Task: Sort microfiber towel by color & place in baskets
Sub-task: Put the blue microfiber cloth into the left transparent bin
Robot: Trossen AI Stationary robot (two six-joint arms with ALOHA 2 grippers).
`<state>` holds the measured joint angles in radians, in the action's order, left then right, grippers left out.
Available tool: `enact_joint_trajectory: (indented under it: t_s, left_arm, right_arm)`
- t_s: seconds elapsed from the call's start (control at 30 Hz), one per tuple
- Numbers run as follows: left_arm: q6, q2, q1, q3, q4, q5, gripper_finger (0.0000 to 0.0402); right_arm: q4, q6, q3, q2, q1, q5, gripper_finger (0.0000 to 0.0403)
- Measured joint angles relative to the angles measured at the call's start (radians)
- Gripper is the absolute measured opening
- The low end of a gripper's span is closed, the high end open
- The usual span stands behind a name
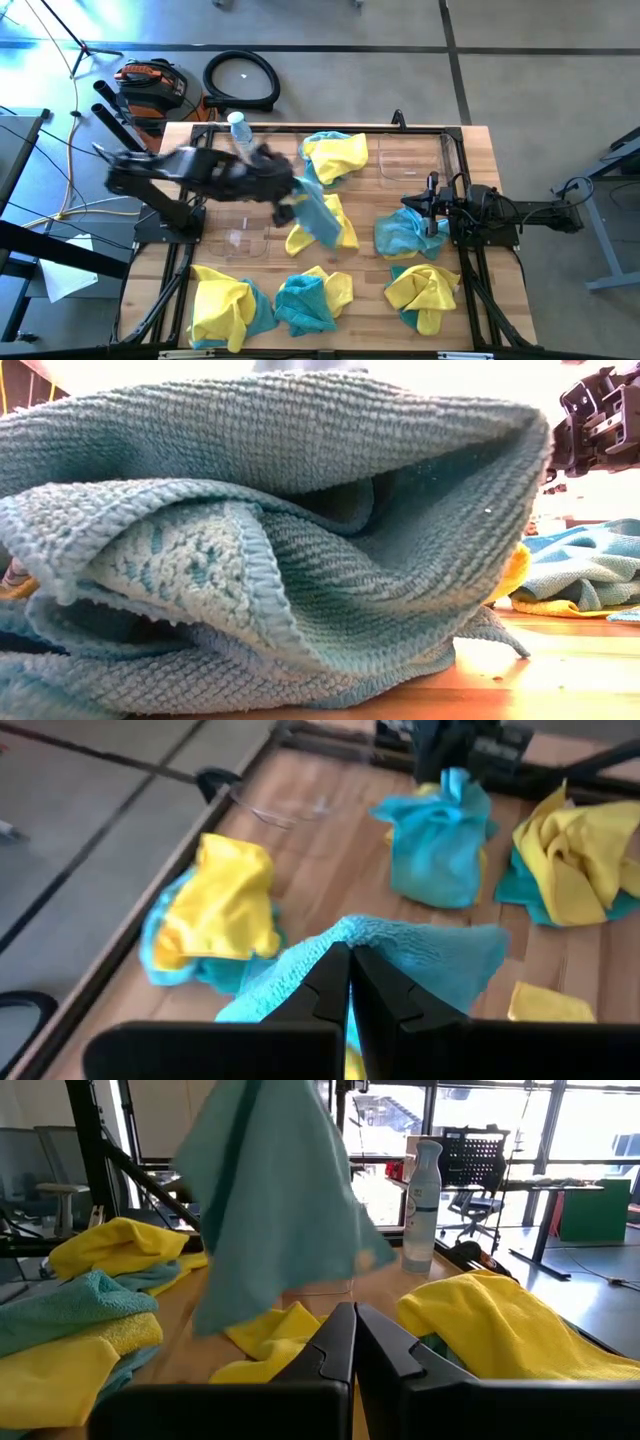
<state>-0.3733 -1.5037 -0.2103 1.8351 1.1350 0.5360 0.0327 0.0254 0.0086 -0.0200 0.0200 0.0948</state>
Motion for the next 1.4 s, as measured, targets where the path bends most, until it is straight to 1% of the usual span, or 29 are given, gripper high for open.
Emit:
enact_joint_trajectory:
  t_s: [0.27,0.37,0.43,0.6,0.67,0.83,1.03,1.17,1.3,1.4]
  left_arm:
    - [-0.018,0.203,-0.064,0.0,0.111,0.117,0.0]
    - [-0.019,0.271,-0.077,0.0,0.154,0.12,0.0]
    - [-0.037,0.308,-0.087,0.0,0.214,0.12,0.0]
    - [-0.16,0.374,-0.11,-0.003,0.414,0.107,0.0]
    - [-0.187,0.392,-0.119,-0.026,0.439,0.092,0.0]
    - [-0.19,0.429,-0.126,-0.164,0.433,-0.004,0.0]
    - [-0.219,0.446,-0.126,-0.414,0.394,-0.086,0.0]
    - [-0.202,0.442,-0.123,-0.589,0.287,-0.151,0.0]
    - [-0.151,0.437,-0.123,-0.755,0.126,-0.216,0.0]
    - [-0.148,0.433,-0.123,-0.861,0.046,-0.229,0.0]
  right_arm:
    - [0.0,0.0,0.0,0.0,0.0,0.0,0.0]
    - [0.0,0.0,0.0,0.0,0.0,0.0,0.0]
    - [0.0,0.0,0.0,0.0,0.0,0.0,0.0]
    - [0.0,0.0,0.0,0.0,0.0,0.0,0.0]
    - [0.0,0.0,0.0,0.0,0.0,0.0,0.0]
    - [0.0,0.0,0.0,0.0,0.0,0.0,0.0]
    - [0.0,0.0,0.0,0.0,0.0,0.0,0.0]
    - [0.0,0.0,0.0,0.0,0.0,0.0,0.0]
    - [0.0,0.0,0.0,0.0,0.0,0.0,0.0]
    - [0.0,0.0,0.0,0.0,0.0,0.0,0.0]
